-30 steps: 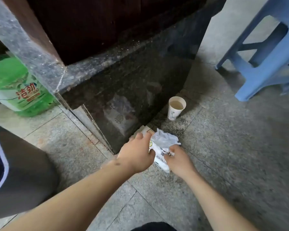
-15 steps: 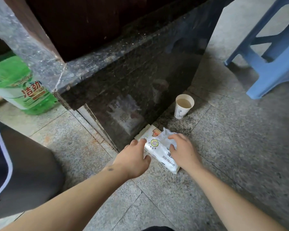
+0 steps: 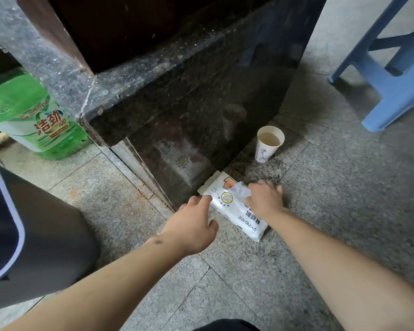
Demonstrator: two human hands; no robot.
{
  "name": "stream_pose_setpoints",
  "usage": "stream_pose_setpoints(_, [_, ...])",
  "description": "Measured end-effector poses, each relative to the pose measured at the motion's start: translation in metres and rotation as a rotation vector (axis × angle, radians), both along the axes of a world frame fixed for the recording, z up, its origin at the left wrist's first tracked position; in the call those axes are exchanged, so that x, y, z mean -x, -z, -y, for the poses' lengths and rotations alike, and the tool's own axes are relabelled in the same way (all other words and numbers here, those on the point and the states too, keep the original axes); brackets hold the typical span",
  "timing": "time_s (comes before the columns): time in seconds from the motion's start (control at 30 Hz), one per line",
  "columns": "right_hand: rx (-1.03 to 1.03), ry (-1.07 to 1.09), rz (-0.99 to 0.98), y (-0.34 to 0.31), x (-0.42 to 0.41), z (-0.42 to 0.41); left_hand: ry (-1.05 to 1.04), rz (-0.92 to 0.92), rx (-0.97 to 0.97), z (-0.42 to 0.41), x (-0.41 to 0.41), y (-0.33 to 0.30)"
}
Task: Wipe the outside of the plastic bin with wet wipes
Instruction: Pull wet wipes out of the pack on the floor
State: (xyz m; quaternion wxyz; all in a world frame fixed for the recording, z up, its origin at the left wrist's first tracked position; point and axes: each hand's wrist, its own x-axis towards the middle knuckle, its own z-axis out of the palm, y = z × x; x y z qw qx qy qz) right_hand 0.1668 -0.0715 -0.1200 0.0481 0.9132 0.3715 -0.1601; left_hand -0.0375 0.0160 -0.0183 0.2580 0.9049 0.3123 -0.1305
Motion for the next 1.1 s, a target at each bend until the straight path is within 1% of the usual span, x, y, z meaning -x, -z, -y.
stream_pose_setpoints(0.03, [-0.038, -0.017, 0.043, -0.002, 0.000, 0.000, 0.002, -0.002, 0.000, 0.001, -0.001, 0.000])
stream_pose_setpoints(0.1, [-0.119, -0.025, 0.051, -0.008, 0.001, 0.001, 0.005, -0.009, 0.004, 0.002, -0.001, -0.001])
stream_pose_setpoints(0.2, [-0.273, -0.012, -0.052, -0.022, 0.006, 0.001, 0.002, -0.007, 0.015, 0.001, 0.000, -0.005])
stream_pose_setpoints(0.27, [-0.373, -0.041, -0.085, -0.032, 0.014, 0.001, -0.012, 0.007, 0.016, 0.000, 0.002, -0.010])
stream_pose_setpoints(0.33, [-0.443, -0.070, -0.055, -0.039, 0.027, 0.002, -0.041, 0.021, 0.022, -0.003, 0.004, -0.016])
stream_pose_setpoints(0.47, [-0.531, 0.001, -0.030, -0.049, 0.039, 0.003, -0.080, 0.026, 0.034, -0.008, 0.014, -0.026])
stream_pose_setpoints(0.57, [-0.508, 0.048, -0.119, -0.057, 0.032, 0.003, -0.087, 0.017, 0.025, -0.010, 0.020, -0.029])
stream_pose_setpoints(0.67, [-0.294, 0.019, -0.292, -0.064, 0.029, -0.003, -0.072, -0.015, 0.019, -0.006, 0.020, -0.030])
stream_pose_setpoints(0.7, [-0.281, 0.021, -0.319, -0.066, 0.028, -0.003, -0.056, -0.031, 0.021, -0.002, 0.018, -0.030])
stream_pose_setpoints(0.77, [-0.346, 0.041, -0.283, -0.077, 0.024, -0.004, -0.024, -0.046, 0.024, 0.005, 0.013, -0.030])
stream_pose_setpoints(0.8, [-0.375, 0.035, -0.226, -0.083, 0.023, -0.003, -0.014, -0.045, 0.026, 0.007, 0.010, -0.030])
stream_pose_setpoints(0.9, [-0.428, -0.052, -0.078, -0.100, 0.026, 0.001, -0.018, -0.028, 0.016, 0.009, 0.005, -0.034])
stream_pose_setpoints(0.97, [-0.544, -0.121, -0.034, -0.110, 0.039, 0.002, -0.062, 0.003, 0.006, 0.005, 0.008, -0.042])
stream_pose_setpoints(1.03, [-0.721, -0.216, -0.032, -0.123, 0.063, -0.004, -0.127, 0.049, 0.008, -0.001, 0.017, -0.055])
stream_pose_setpoints(1.1, [-0.820, -0.324, -0.111, -0.135, 0.096, -0.018, -0.206, 0.112, 0.018, -0.011, 0.034, -0.071])
